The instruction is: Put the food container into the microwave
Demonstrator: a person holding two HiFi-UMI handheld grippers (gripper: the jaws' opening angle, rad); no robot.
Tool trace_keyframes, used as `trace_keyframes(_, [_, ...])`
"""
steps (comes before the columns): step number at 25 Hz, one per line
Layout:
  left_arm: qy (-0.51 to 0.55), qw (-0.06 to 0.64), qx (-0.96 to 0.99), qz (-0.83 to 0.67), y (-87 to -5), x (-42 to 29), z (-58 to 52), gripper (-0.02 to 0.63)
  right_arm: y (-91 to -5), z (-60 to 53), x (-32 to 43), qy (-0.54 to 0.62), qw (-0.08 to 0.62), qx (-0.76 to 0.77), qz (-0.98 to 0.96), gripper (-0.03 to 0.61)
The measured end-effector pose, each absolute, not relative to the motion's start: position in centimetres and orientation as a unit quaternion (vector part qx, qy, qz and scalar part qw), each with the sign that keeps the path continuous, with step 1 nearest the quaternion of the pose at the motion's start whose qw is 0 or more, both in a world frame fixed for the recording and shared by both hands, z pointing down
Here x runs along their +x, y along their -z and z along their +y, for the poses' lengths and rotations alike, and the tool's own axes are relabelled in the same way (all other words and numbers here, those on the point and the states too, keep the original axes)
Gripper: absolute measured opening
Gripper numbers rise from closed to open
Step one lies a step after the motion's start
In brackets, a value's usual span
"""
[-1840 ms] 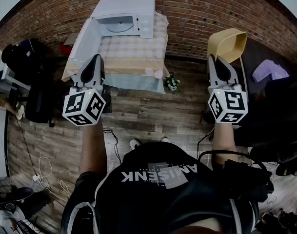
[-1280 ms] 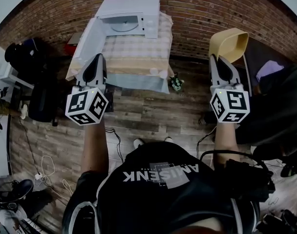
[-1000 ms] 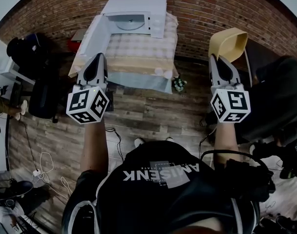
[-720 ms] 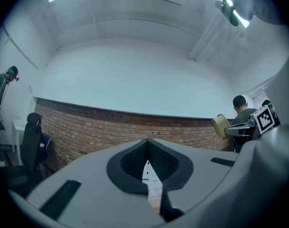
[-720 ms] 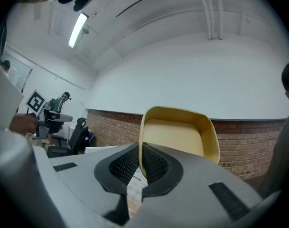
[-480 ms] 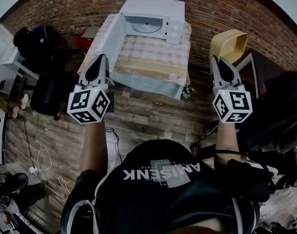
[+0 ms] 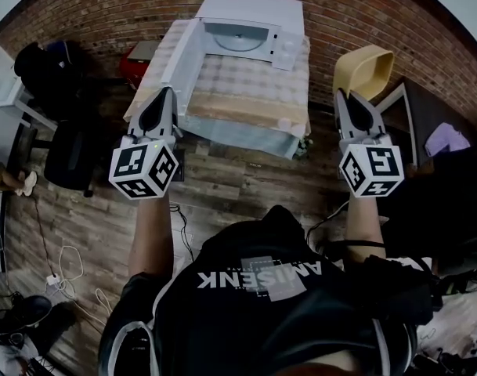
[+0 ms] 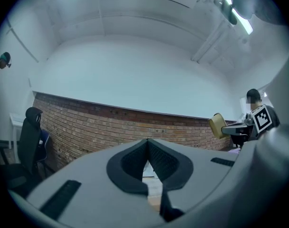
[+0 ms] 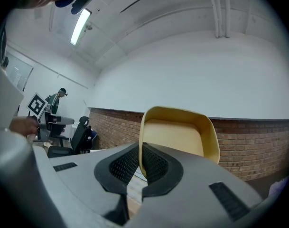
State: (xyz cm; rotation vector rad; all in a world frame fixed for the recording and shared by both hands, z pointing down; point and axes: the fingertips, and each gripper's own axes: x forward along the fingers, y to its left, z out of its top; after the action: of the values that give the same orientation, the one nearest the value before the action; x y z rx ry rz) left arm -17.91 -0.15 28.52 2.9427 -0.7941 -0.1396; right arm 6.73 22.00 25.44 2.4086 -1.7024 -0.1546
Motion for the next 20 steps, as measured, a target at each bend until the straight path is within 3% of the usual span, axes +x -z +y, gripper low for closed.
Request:
trace_keyframes(9, [0.036, 0.043, 0.963, -0.265, -29.2, -14.2, -2.8, 0.012, -25.5, 17.6, 9.8, 0.056, 0.093, 0.796, -0.596, 0.046])
trace_keyframes(20, [0.027, 0.039, 0.954, -0.296, -29.1, -4.6, -8.0, 0.012, -26.1, 10.7, 20.2, 0.057, 0.099, 0.774, -0.623, 0.046])
